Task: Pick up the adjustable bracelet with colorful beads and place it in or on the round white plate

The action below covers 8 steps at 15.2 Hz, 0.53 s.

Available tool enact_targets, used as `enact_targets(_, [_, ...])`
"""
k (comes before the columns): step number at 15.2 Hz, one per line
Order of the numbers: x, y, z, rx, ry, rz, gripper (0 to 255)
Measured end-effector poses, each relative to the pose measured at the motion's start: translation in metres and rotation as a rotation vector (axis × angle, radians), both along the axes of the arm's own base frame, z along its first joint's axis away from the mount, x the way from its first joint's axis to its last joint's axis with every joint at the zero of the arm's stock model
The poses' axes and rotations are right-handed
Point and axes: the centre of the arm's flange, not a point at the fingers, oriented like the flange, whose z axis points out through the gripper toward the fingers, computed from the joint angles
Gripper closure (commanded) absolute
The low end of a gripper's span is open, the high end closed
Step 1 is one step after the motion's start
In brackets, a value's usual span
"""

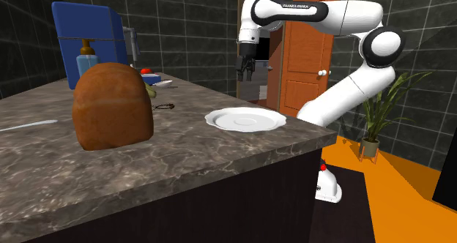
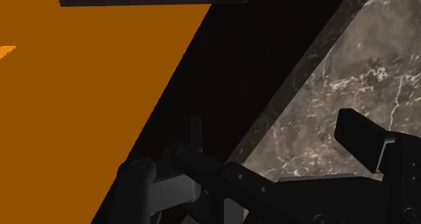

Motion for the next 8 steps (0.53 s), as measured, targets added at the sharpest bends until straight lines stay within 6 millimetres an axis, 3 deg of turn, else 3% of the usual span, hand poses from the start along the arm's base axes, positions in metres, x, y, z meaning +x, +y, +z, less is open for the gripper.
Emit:
enact_targets(1, [0.000, 0.000, 0.000, 0.000, 0.000, 0.000, 0])
enact_targets(4, [0.011, 0.026, -0.001, -0.006, 0.005, -0.009, 0])
enact_targets(8, [0.029, 0.077, 0.001, -0.017, 0.015, -0.025, 0])
